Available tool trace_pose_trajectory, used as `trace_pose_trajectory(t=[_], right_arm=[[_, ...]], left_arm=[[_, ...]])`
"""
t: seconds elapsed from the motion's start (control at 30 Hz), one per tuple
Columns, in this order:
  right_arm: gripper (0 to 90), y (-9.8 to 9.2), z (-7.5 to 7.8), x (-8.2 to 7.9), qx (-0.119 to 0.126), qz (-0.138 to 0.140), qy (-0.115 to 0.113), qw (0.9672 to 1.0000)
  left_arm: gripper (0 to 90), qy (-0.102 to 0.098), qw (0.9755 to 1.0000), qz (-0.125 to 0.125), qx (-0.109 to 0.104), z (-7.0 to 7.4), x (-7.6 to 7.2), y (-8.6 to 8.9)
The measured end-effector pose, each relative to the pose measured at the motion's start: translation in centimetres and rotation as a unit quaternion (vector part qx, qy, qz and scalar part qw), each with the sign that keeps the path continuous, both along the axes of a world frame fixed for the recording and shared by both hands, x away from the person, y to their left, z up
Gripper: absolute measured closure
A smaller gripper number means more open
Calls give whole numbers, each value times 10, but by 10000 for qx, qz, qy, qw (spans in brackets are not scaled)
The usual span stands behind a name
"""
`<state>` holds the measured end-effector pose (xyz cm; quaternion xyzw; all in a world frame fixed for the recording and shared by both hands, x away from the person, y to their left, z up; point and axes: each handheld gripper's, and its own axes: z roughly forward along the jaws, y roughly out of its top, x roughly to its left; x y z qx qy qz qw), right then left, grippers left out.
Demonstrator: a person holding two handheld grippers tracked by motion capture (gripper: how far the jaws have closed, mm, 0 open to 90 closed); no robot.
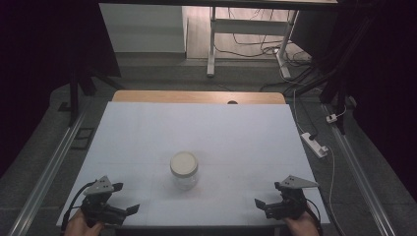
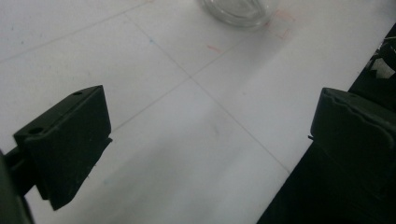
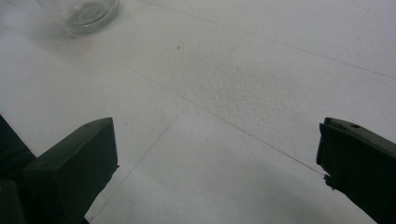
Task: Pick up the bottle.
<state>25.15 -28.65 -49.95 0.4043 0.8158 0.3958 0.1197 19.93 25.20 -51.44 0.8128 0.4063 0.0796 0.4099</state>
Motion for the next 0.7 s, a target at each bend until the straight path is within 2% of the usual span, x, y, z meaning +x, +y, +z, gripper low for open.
trace_pose_trajectory(t=[0.37,0.5,0.7], right_arm=[[0,2,0,0,-80,43,-13,10000],[0,2,-1,0,-92,57,-15,9999],[0,3,-1,0,-127,74,-7,9999]], left_arm=[[2,-203,9996,-157,74,1,11,-18],[0,-188,9996,-210,-46,3,16,-23],[2,-201,9994,-276,-38,6,26,-31]])
